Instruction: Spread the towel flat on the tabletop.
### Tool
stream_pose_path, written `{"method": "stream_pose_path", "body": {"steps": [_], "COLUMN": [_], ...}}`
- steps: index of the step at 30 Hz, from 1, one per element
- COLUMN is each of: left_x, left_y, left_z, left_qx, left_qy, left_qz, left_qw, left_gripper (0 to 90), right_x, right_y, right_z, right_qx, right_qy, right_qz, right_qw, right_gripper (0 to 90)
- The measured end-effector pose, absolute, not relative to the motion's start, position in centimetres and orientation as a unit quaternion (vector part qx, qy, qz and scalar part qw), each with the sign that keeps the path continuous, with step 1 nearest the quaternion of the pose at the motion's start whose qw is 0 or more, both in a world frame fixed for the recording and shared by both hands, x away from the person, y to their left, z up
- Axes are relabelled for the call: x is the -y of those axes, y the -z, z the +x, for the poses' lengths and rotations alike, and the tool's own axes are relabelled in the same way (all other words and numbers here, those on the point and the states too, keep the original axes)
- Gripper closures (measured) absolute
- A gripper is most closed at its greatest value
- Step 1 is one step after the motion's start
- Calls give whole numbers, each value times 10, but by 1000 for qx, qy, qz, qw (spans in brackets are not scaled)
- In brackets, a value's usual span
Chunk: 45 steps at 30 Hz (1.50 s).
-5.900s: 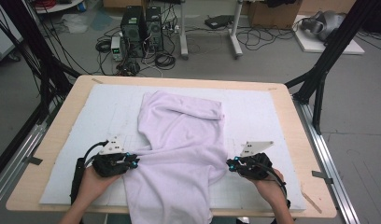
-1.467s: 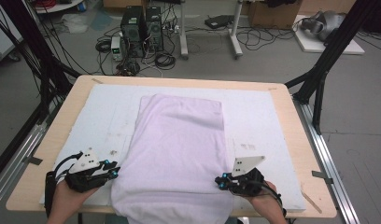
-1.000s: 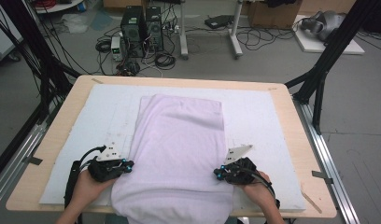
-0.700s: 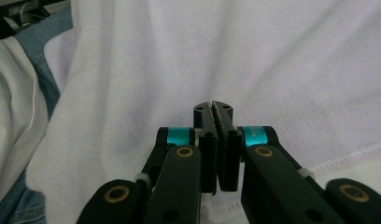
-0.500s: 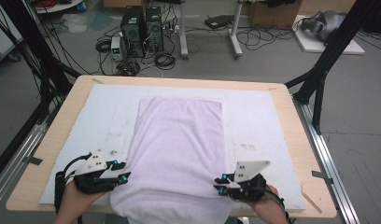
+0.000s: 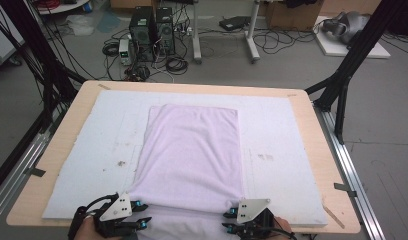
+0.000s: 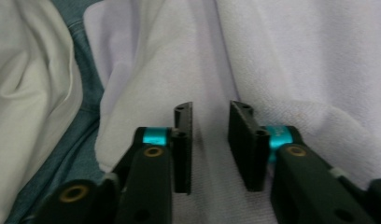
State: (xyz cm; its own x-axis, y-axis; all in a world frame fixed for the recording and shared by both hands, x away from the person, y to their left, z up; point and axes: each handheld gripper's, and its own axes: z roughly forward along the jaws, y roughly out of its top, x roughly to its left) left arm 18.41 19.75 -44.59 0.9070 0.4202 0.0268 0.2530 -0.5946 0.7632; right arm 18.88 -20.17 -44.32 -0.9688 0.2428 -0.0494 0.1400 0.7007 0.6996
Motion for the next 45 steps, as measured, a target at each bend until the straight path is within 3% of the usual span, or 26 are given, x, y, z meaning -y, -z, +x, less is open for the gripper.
{"method": "stream_pose_path", "body": {"steps": [2, 3, 11, 13, 14, 16, 19, 21, 22, 24, 25, 29, 32, 34, 40, 43, 45], "left_x": [-196, -196, -206, -212, -214, -219, -220, -218, -219, -224, -224, -225, -230, -232, -229, -225, -224], "left_y": [446, 445, 431, 428, 427, 430, 441, 448, 448, 448, 448, 445, 438, 432, 431, 441, 447], "left_z": [184, 184, 156, 151, 151, 157, 166, 167, 168, 172, 171, 161, 162, 171, 204, 211, 211], "left_qx": [-181, -181, -165, -165, -170, -185, -199, -195, -200, -214, -211, -203, -208, -225, -239, -241, -238], "left_qy": [-103, -102, -73, -72, -80, -96, -106, -121, -129, -116, -120, -117, -100, -107, -113, -106, -102], "left_qz": [889, 890, 894, 891, 888, 885, 886, 885, 883, 877, 877, 881, 869, 862, 863, 871, 874], "left_qw": [407, 405, 409, 417, 420, 416, 404, 405, 404, 414, 414, 411, 437, 441, 430, 414, 412], "left_gripper": [863, 874, 885, 872, 832, 666, 599, 631, 697, 850, 881, 888, 872, 698, 600, 586, 626], "right_x": [204, 204, 204, 207, 210, 217, 220, 217, 215, 216, 217, 217, 224, 228, 223, 218, 221], "right_y": [445, 445, 434, 424, 419, 414, 425, 435, 440, 444, 444, 453, 441, 429, 431, 441, 442], "right_z": [189, 188, 162, 155, 155, 163, 177, 181, 182, 182, 183, 177, 174, 182, 217, 223, 223], "right_qx": [-915, -915, -918, -908, -901, -900, -910, -917, -921, -918, -917, -934, -910, -898, -905, -916, -913], "right_qy": [-384, -384, -391, -414, -429, -429, -400, -384, -373, -378, -378, -344, -400, -420, -396, -373, -380], "right_qz": [106, 107, 62, 55, 62, 81, 102, 99, 104, 108, 114, 91, 104, 128, 149, 142, 145], "right_qw": [68, 64, -30, -34, -28, 13, 31, 34, 44, 55, 58, 23, 20, 36, 46, 39, 30], "right_gripper": [879, 885, 887, 827, 795, 741, 689, 677, 684, 798, 896, 900, 894, 819, 661, 711, 872]}}
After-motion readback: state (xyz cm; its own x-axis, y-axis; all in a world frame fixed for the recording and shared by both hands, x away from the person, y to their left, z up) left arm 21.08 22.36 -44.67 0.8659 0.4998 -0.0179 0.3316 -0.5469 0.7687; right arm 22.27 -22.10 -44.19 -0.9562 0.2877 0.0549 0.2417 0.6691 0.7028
